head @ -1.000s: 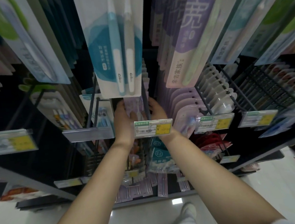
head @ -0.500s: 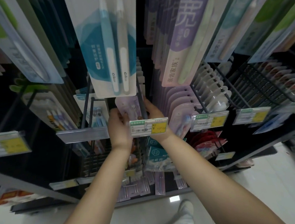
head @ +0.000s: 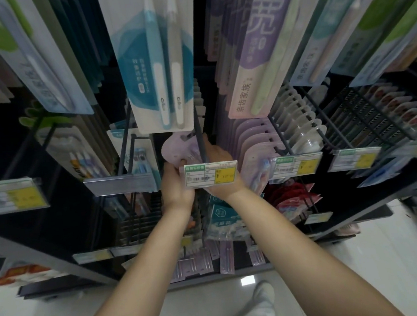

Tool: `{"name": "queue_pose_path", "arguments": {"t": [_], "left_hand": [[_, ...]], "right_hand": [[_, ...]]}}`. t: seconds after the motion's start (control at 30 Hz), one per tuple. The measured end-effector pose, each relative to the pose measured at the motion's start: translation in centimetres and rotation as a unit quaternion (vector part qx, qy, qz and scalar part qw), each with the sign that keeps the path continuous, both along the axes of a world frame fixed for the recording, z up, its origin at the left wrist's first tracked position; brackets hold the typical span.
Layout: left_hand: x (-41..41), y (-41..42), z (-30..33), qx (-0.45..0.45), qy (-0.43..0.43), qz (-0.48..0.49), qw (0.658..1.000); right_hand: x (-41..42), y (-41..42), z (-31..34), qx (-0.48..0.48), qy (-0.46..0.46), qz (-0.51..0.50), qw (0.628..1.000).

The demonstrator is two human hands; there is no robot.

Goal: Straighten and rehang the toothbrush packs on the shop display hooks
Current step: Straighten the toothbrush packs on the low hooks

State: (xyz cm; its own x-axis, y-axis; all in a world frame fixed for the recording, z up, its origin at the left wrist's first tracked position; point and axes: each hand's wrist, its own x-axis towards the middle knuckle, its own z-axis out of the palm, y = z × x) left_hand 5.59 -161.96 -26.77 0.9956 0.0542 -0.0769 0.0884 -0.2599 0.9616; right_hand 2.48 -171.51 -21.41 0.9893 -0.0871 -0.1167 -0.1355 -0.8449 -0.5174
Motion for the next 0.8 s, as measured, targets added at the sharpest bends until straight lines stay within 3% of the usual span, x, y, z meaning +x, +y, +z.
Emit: {"name": "queue_pose_path", "arguments": {"t": [0.23,0.37,0.53,0.8], "left_hand": [[-3.0,0.8,-0.1,-0.058,-0.006,0.013,0.998],[-4.6,1.2,-0.5,-0.019,-0.036,-0.014,0.999],[-6.1,1.1,-1.3,0.026,-0.075,-0.050,0.996],[-7.4,-0.2,0.3,0.105,-0.145,-0.125,0.976]], "right_hand": [[-1.1,0.0,-2.9,0.080,0.040,-0.037,0.995],[-2.7,0.8,-2.8,0.145,-0.020,-0.110,0.983],[-5.1,0.5,-3.1,0.188,-0.124,-0.107,0.968],[-7.7,-1.1,-3.2,0.243,-0.151,-0.169,0.943]]}}
